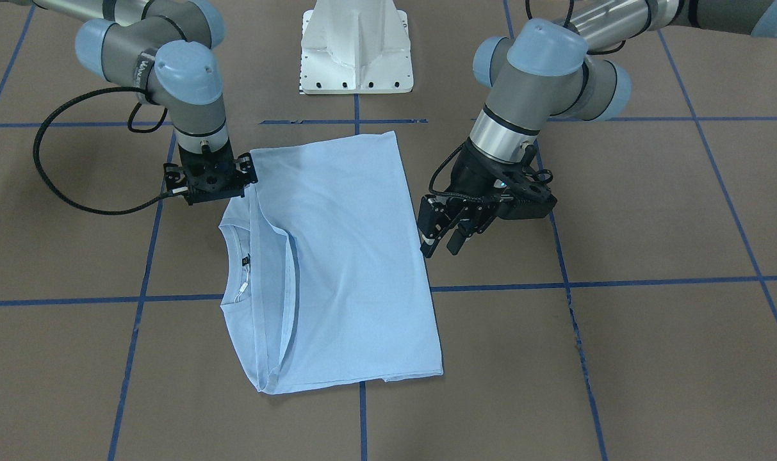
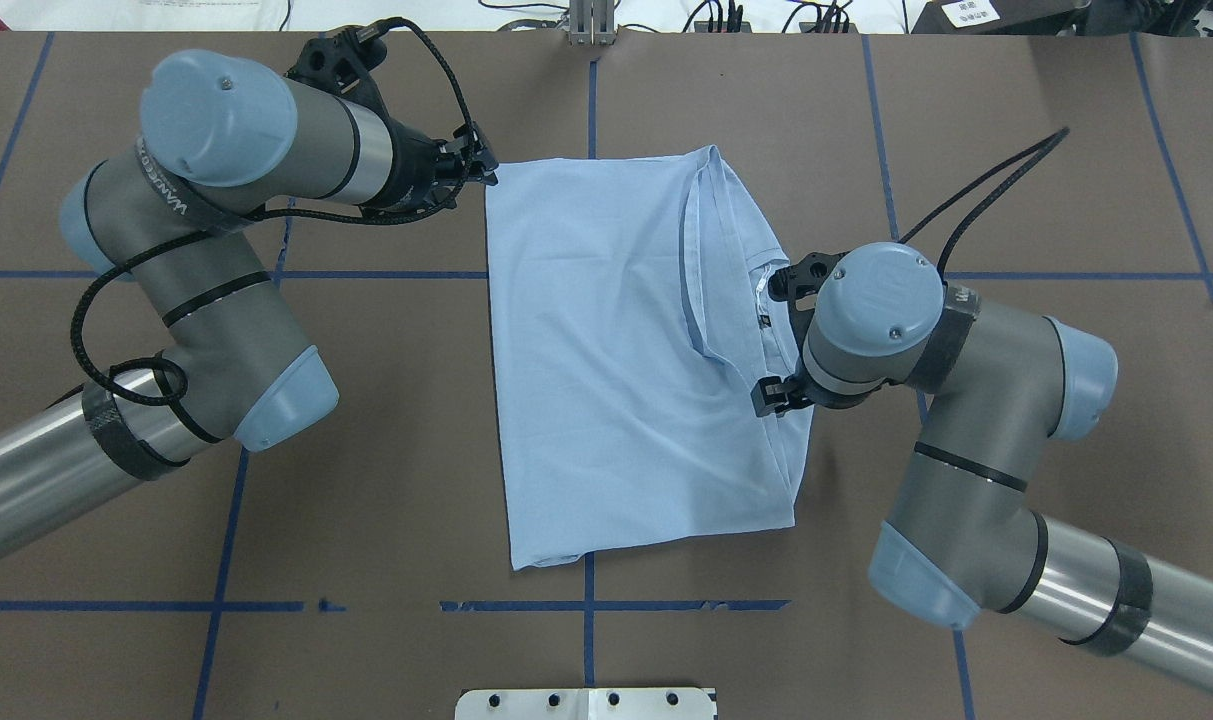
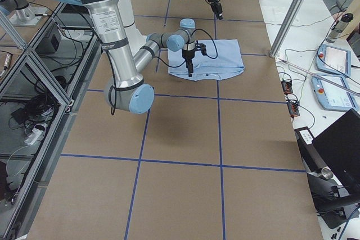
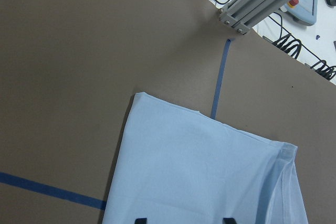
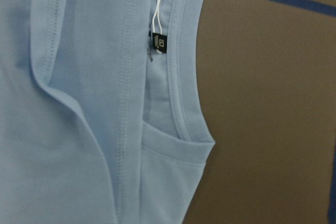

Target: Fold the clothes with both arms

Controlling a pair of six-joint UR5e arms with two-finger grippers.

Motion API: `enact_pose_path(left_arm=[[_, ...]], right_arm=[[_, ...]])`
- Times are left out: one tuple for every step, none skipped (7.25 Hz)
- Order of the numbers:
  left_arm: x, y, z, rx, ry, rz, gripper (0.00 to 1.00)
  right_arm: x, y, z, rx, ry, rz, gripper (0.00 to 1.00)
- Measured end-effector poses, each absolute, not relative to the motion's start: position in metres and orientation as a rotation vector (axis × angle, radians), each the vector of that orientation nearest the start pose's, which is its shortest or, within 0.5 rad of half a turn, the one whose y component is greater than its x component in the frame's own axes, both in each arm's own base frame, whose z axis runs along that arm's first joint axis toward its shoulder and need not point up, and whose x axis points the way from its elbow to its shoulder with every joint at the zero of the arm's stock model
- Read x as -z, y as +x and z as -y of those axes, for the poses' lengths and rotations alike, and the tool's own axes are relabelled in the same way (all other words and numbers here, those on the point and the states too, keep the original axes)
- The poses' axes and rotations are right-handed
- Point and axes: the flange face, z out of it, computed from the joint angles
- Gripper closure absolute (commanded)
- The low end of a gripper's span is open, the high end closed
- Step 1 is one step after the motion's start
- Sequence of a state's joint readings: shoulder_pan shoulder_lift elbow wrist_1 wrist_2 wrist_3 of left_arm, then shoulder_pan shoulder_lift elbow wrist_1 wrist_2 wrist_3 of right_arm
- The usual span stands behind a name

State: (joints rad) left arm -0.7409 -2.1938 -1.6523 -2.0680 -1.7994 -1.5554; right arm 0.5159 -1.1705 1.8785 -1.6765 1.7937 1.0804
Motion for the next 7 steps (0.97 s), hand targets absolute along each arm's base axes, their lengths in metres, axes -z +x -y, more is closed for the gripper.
enact_pose_path(left_arm=[[-0.195,0.422,0.536,0.496,0.259,-1.201,0.43],[-0.195,0.422,0.535,0.495,0.259,-1.201,0.43],[-0.195,0.422,0.535,0.495,0.259,-1.201,0.43],[-0.195,0.422,0.535,0.496,0.260,-1.201,0.43],[-0.196,0.422,0.536,0.497,0.259,-1.199,0.43],[-0.196,0.422,0.536,0.497,0.259,-1.198,0.43],[-0.196,0.422,0.536,0.497,0.259,-1.198,0.43]], right_arm=[[-0.311,-0.485,0.368,-0.136,0.081,0.672,0.07],[-0.306,-0.501,0.344,-0.307,0.071,0.716,0.09],[-0.305,-0.511,0.327,-0.446,0.049,0.748,0.13],[-0.309,-0.517,0.314,-0.554,0.022,0.761,0.16],[-0.317,-0.520,0.305,-0.627,0.012,0.757,0.18],[-0.327,-0.520,0.299,-0.664,0.017,0.759,0.18],[-0.340,-0.516,0.295,-0.680,0.016,0.772,0.24]])
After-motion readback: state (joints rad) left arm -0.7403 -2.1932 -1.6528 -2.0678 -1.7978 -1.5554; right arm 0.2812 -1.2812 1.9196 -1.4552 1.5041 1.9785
